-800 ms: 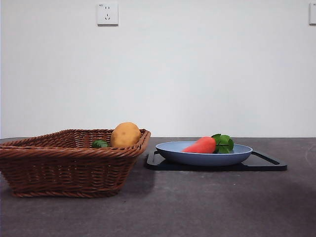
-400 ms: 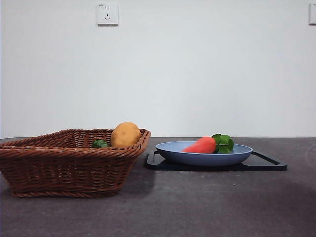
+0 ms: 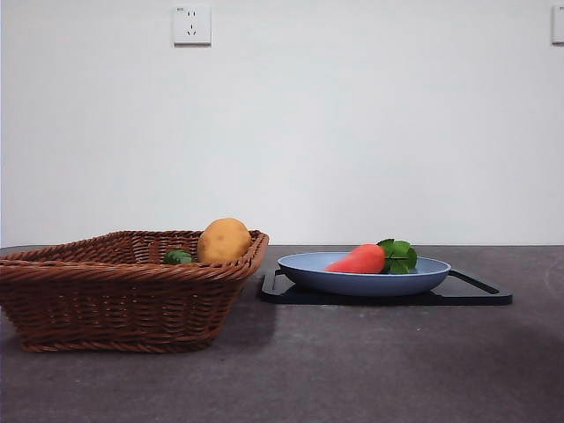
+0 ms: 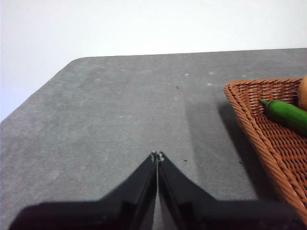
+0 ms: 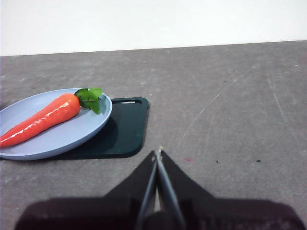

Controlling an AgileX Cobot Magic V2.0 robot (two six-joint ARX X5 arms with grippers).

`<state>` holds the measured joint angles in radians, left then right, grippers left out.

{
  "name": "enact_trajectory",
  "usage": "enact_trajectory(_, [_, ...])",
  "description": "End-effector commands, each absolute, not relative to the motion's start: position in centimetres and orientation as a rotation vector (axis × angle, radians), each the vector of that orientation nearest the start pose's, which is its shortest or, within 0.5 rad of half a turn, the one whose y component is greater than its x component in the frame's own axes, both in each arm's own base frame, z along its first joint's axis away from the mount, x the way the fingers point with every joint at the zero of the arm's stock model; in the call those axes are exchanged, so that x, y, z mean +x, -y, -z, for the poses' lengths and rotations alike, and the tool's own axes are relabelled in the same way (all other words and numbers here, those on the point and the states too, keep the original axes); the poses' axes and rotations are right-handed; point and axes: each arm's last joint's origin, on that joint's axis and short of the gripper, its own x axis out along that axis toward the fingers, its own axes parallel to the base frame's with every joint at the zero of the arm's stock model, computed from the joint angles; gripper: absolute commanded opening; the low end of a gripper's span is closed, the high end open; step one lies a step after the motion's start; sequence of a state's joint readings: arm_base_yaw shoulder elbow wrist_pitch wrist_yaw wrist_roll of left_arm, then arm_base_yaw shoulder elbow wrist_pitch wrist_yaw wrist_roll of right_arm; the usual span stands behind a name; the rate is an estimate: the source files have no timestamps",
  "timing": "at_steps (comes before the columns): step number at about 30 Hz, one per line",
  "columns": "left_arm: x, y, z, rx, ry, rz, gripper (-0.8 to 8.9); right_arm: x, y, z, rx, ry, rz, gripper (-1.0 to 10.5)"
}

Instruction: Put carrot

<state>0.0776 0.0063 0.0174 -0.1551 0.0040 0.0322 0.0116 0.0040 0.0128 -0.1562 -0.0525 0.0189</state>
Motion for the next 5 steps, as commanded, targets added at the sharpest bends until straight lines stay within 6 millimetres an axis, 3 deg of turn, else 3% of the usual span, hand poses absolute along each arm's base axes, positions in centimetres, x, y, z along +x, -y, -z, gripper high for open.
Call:
enact_trajectory(1, [9.62, -0.76, -15.18, 0.017, -0.139, -0.073, 0.08, 9.62, -0.26, -15.23, 0.031, -0.139, -0.060, 0.1])
enact_trajectory(5, [9.62, -0.76, -15.18, 0.017, -0.139, -0.073, 0.08, 9.62, -0.26, -15.23, 0.031, -0.139, -0.060, 0.1])
